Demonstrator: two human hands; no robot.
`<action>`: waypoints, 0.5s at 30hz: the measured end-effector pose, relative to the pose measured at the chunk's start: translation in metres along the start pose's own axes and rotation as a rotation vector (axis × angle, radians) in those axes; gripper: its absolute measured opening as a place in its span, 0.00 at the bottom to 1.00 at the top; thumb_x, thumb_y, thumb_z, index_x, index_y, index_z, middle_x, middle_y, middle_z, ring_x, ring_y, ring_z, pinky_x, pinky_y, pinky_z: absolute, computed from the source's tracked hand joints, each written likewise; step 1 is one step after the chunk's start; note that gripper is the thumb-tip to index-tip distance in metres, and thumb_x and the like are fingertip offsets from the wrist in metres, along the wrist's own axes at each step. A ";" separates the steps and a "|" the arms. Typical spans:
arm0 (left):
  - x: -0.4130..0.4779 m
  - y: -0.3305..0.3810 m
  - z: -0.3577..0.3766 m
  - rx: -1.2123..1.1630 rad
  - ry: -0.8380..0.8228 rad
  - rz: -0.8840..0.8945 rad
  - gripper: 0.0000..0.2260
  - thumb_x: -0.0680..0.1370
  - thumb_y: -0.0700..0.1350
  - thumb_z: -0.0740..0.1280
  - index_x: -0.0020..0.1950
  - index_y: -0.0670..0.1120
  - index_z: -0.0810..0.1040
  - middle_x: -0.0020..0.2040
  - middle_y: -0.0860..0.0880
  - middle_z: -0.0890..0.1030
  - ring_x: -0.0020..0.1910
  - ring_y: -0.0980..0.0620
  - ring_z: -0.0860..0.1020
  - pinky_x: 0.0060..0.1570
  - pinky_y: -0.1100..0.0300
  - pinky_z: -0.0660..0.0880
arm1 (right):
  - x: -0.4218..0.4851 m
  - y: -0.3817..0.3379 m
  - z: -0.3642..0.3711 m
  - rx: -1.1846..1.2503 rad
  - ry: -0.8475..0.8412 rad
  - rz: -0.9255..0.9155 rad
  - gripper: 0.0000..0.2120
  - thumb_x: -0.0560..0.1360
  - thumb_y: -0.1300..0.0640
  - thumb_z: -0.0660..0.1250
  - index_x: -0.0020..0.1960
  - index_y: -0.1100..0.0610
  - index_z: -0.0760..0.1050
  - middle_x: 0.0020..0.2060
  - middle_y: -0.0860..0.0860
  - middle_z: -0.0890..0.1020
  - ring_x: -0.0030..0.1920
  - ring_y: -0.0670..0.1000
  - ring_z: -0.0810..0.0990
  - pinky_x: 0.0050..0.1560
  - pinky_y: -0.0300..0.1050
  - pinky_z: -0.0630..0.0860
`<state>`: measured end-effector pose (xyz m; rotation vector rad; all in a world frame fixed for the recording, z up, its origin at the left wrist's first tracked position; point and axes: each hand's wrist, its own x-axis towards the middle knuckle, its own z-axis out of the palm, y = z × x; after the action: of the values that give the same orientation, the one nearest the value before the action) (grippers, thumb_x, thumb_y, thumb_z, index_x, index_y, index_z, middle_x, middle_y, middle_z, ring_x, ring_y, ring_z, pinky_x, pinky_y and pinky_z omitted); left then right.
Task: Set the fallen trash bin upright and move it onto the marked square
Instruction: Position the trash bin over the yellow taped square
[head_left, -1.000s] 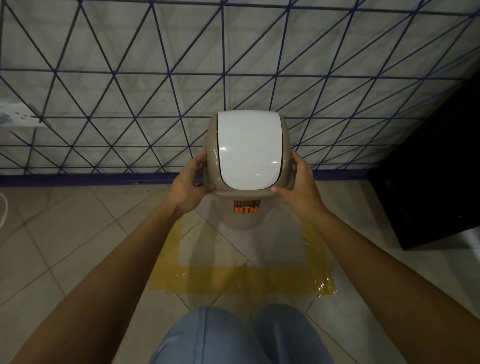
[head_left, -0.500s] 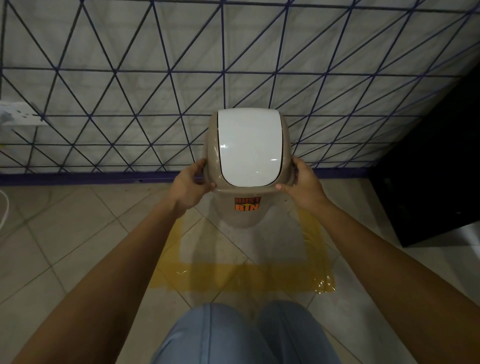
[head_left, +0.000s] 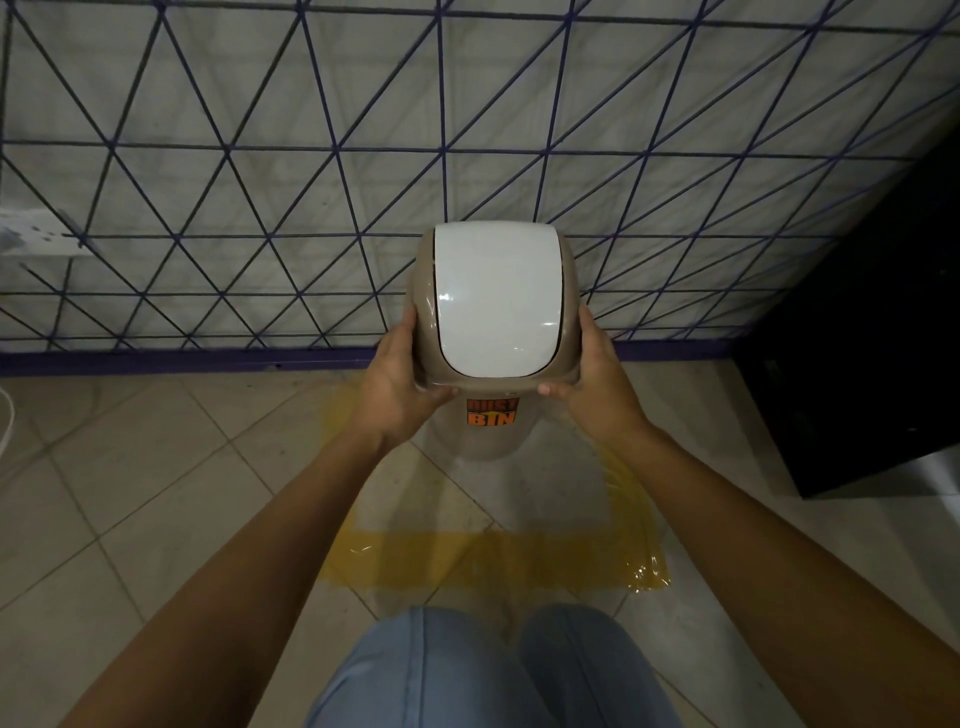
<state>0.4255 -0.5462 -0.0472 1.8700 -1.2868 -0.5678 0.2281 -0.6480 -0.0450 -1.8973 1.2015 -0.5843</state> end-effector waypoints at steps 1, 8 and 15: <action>-0.001 0.000 0.002 0.025 0.020 -0.006 0.45 0.67 0.43 0.76 0.77 0.51 0.52 0.71 0.48 0.68 0.68 0.51 0.67 0.64 0.60 0.67 | 0.000 0.000 0.000 0.005 0.004 0.002 0.49 0.67 0.63 0.74 0.76 0.50 0.46 0.74 0.53 0.57 0.73 0.53 0.58 0.72 0.55 0.60; 0.002 -0.002 0.006 0.075 0.068 -0.006 0.46 0.67 0.44 0.76 0.77 0.50 0.51 0.70 0.47 0.68 0.68 0.50 0.67 0.60 0.64 0.63 | 0.002 -0.001 0.000 0.010 0.001 0.005 0.49 0.66 0.64 0.74 0.76 0.51 0.47 0.74 0.52 0.58 0.73 0.52 0.57 0.72 0.54 0.59; 0.002 -0.001 0.006 0.062 0.064 -0.045 0.46 0.67 0.43 0.76 0.77 0.51 0.51 0.71 0.48 0.67 0.68 0.51 0.67 0.58 0.64 0.63 | 0.002 -0.002 0.002 -0.003 0.012 0.010 0.49 0.66 0.64 0.74 0.76 0.51 0.46 0.74 0.52 0.57 0.73 0.52 0.57 0.72 0.51 0.58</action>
<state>0.4223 -0.5499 -0.0518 1.9563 -1.2367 -0.4929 0.2315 -0.6480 -0.0446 -1.8917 1.2189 -0.5894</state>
